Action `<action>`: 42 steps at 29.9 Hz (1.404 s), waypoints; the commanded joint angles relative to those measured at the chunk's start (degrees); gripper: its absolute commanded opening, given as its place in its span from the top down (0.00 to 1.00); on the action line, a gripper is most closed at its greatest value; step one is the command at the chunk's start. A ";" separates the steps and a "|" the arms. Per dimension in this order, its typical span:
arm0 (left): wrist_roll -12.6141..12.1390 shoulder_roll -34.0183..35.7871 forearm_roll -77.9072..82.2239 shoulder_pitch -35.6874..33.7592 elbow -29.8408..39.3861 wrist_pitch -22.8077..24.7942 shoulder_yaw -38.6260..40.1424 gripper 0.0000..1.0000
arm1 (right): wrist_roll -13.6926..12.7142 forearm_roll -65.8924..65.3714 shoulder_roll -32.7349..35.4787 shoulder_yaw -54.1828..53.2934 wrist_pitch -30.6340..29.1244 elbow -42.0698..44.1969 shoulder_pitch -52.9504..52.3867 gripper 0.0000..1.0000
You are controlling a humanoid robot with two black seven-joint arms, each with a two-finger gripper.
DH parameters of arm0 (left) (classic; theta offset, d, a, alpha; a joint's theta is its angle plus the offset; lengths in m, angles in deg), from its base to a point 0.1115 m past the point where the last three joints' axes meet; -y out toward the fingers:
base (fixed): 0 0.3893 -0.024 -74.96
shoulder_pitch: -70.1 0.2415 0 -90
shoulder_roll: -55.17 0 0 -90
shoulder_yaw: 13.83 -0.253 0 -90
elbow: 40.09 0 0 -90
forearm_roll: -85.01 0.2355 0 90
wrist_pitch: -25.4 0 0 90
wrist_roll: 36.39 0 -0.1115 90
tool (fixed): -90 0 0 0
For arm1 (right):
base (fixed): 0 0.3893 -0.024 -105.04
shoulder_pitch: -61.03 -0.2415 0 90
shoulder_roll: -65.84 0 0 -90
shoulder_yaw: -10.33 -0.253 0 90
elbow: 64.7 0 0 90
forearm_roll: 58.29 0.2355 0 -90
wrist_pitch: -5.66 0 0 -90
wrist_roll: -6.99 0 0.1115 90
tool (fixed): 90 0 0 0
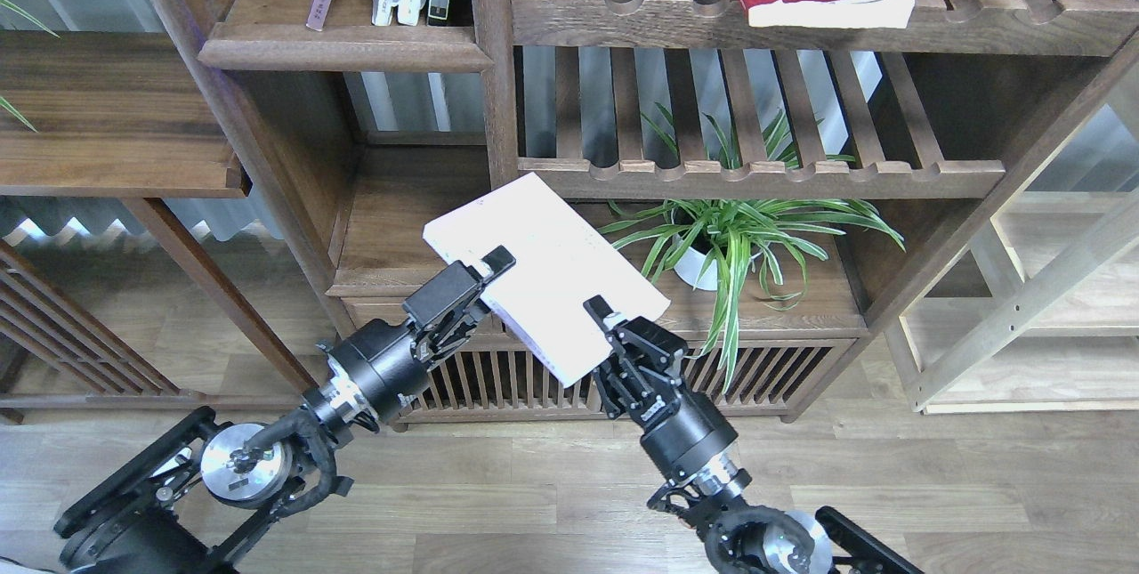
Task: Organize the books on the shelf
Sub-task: 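Grasp the white book's lower edge with the left gripper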
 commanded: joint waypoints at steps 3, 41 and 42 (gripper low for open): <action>0.45 -0.75 0.15 -0.23 -0.26 -0.78 -0.05 0.02 | -0.01 -0.87 -0.31 1.25 0.00 -0.19 0.00 0.94; 3.70 -1.28 1.47 1.08 -0.26 0.62 0.39 0.97 | 0.17 -1.57 -1.10 1.34 0.00 -1.24 0.09 0.89; 4.49 -1.28 1.56 1.00 -0.26 1.06 0.13 0.98 | 0.26 -1.57 -1.01 1.34 0.00 -1.24 0.18 0.89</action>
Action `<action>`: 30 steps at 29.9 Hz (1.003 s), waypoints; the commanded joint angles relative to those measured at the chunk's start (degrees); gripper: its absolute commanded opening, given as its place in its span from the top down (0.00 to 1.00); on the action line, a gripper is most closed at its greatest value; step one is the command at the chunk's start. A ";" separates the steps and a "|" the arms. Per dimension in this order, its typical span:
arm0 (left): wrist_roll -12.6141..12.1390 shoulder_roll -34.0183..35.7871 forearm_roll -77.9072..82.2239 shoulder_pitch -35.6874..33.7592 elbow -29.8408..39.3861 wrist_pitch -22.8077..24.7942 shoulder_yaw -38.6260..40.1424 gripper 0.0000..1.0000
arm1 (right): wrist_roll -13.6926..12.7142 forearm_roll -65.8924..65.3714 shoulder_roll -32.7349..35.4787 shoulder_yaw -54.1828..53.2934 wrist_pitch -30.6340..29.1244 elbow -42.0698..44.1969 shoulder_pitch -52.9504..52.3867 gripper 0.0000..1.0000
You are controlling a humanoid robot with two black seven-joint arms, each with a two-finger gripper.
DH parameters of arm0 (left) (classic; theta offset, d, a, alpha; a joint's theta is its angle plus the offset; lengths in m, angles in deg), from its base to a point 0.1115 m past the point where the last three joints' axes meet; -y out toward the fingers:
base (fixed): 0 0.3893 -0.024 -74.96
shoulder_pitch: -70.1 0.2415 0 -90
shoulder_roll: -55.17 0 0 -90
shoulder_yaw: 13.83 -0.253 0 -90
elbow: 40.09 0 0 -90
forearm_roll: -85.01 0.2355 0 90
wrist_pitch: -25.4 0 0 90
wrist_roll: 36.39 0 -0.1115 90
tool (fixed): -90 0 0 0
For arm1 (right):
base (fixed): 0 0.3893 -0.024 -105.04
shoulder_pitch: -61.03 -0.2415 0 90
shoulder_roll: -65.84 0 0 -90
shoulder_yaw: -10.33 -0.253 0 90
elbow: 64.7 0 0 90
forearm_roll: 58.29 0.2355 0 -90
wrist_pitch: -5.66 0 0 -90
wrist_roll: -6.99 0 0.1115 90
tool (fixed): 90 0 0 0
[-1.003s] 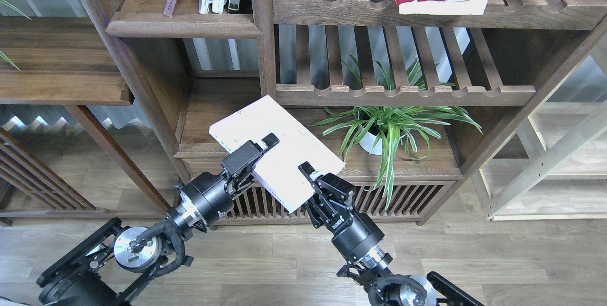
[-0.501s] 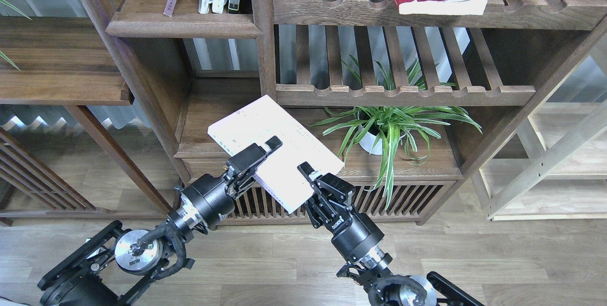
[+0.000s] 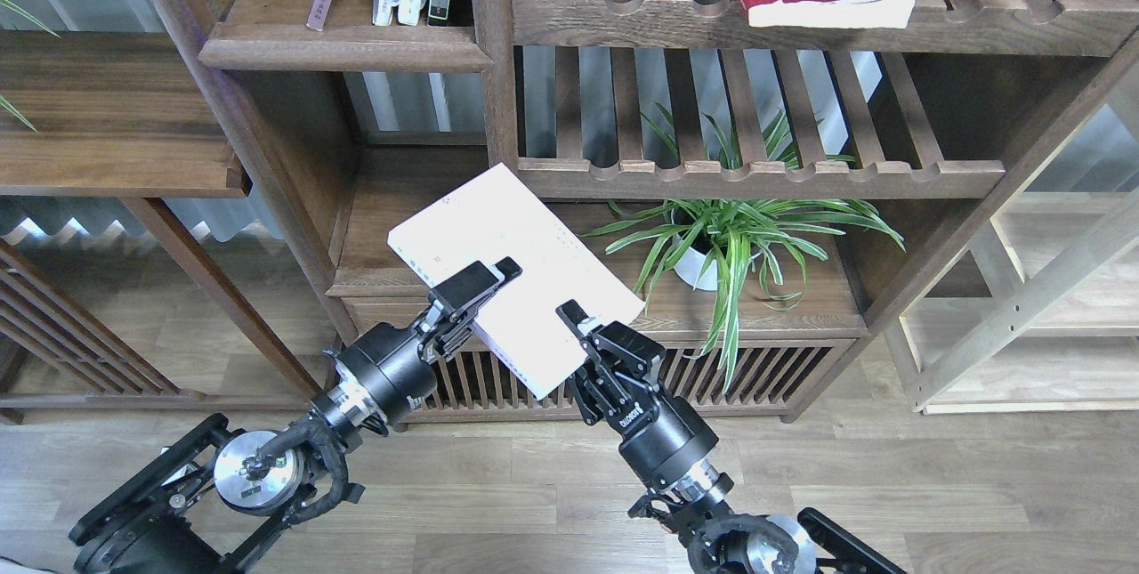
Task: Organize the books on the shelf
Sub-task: 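Grasp the white book's lower edge with the left gripper, then lift the white book up toward the upper shelf with the left gripper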
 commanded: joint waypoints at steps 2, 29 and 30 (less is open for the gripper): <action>2.35 -0.02 -0.08 -0.08 0.00 0.78 -0.78 0.98 | 0.25 -0.04 0.13 0.01 0.00 0.04 0.12 0.88; 3.14 5.16 4.65 0.80 6.93 0.95 -0.34 0.96 | 0.51 -0.04 0.56 -6.93 0.00 0.65 0.56 0.08; 3.40 6.21 6.49 1.41 8.59 1.21 -0.34 0.95 | 0.51 -0.04 0.65 -7.89 0.00 0.74 0.56 0.07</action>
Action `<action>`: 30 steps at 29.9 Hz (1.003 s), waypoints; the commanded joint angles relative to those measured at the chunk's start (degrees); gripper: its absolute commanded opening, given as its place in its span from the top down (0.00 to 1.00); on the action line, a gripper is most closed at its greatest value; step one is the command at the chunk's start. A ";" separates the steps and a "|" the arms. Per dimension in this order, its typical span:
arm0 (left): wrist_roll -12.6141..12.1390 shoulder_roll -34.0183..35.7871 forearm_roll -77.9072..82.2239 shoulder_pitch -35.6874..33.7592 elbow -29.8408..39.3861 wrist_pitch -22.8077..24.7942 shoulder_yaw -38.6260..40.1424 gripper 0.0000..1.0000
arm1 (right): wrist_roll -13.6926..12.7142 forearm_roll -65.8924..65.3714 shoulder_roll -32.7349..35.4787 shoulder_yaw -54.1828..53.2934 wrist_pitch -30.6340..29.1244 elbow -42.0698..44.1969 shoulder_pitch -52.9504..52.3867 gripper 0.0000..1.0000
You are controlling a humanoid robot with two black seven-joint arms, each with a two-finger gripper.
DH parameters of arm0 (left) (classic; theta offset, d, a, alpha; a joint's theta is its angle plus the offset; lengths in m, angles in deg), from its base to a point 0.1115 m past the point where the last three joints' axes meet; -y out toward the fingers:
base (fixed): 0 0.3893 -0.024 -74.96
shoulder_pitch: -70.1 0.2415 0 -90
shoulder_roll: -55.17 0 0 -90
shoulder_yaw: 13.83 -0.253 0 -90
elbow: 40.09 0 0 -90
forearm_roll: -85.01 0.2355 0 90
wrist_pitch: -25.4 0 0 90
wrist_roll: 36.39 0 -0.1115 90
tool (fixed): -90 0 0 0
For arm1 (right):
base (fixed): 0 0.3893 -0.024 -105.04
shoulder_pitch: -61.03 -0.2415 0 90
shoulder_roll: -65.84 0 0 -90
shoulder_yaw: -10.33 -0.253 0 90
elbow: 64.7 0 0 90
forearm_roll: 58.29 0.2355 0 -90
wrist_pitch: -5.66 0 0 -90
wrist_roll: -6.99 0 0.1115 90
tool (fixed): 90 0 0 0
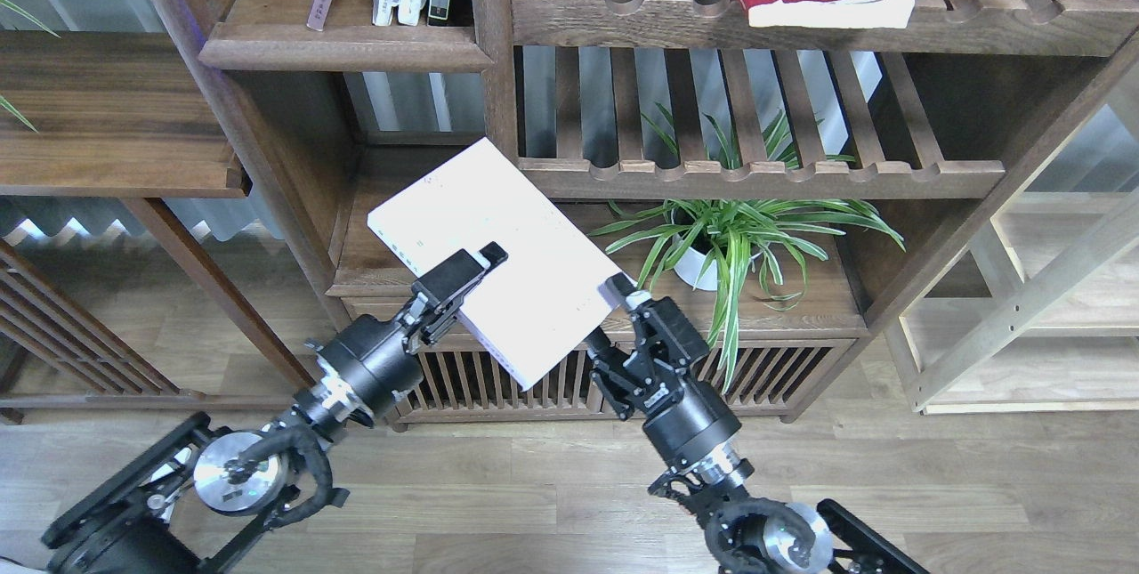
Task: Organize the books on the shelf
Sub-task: 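Lift the white book up toward the upper shelf with the left gripper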
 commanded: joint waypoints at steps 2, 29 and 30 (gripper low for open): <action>0.73 4.11 6.55 1.60 5.44 1.58 0.19 0.95 | 0.02 0.03 0.27 -3.60 0.00 0.24 0.21 0.07; 2.23 20.29 36.01 4.76 14.24 10.25 22.94 0.98 | 0.19 -5.68 1.33 -8.62 1.10 12.19 -3.83 0.07; 2.23 20.37 36.27 4.76 14.41 10.25 24.78 0.98 | 0.19 -5.85 1.24 -8.62 1.37 12.37 -3.83 0.07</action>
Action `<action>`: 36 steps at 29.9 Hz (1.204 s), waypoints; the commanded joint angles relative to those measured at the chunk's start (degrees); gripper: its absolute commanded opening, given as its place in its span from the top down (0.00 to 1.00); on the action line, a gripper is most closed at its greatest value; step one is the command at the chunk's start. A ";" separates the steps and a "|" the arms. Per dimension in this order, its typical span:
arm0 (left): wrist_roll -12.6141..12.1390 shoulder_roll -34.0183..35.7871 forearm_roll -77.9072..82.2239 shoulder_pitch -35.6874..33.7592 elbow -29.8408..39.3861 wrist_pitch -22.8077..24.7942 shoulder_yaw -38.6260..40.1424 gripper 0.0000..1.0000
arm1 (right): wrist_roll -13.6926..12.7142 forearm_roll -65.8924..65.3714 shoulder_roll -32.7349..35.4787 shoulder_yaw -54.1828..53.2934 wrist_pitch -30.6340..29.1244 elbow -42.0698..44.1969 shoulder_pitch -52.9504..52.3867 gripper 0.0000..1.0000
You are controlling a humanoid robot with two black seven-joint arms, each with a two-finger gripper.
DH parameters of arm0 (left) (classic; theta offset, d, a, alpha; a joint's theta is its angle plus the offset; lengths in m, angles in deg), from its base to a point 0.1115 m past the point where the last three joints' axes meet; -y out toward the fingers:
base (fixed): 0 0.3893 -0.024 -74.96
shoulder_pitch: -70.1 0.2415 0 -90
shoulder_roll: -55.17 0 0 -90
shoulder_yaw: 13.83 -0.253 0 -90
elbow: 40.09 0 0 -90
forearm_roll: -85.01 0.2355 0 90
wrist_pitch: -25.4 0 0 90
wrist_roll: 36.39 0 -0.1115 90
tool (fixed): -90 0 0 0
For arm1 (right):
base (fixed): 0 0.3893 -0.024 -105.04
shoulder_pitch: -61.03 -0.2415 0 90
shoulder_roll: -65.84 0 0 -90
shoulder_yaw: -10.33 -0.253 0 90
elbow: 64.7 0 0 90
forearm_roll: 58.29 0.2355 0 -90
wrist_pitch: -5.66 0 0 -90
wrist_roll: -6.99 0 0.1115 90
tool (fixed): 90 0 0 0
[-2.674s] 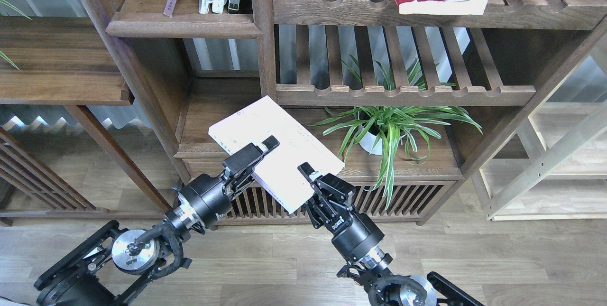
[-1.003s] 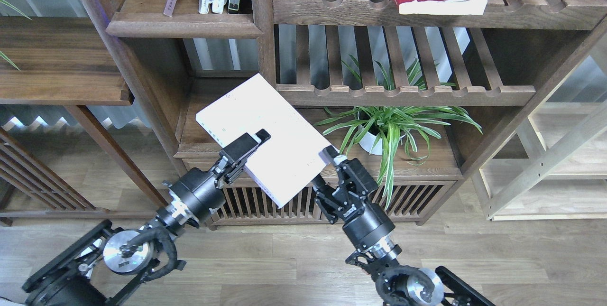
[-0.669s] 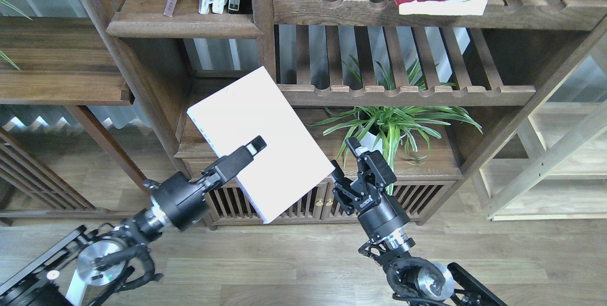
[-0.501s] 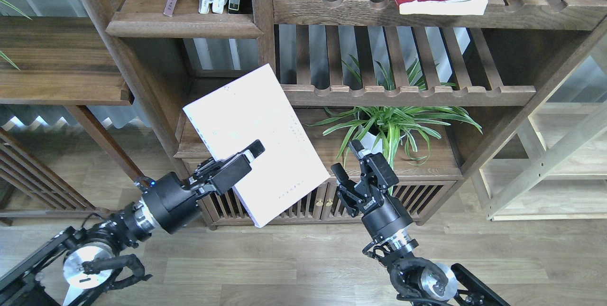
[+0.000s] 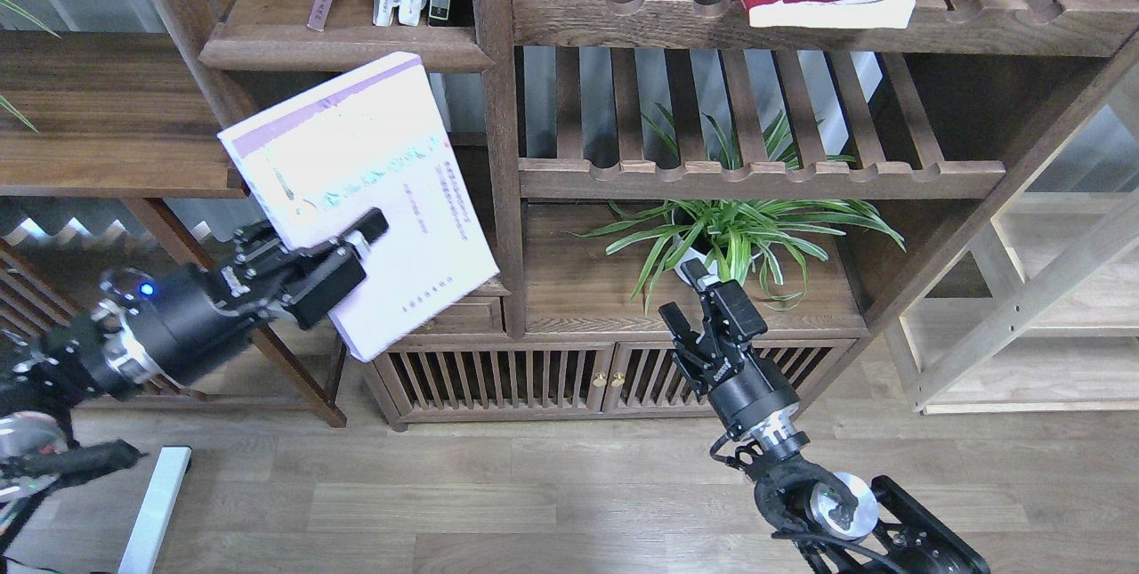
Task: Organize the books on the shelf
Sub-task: 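Lift the white book up toward the upper shelf with the left gripper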
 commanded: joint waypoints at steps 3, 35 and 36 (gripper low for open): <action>-0.08 0.51 0.79 0.04 0.75 -0.01 8.56 0.98 | 0.01 -0.81 -0.27 0.05 1.10 1.11 -0.14 0.07; -0.78 -2.92 5.19 -13.74 -6.01 -14.56 15.70 0.98 | 0.01 -1.87 -0.54 1.10 0.57 1.72 1.00 0.07; -0.78 -2.92 5.28 -14.71 -6.71 -15.00 14.91 0.98 | 0.01 -1.87 -0.54 1.10 0.48 1.64 1.00 0.07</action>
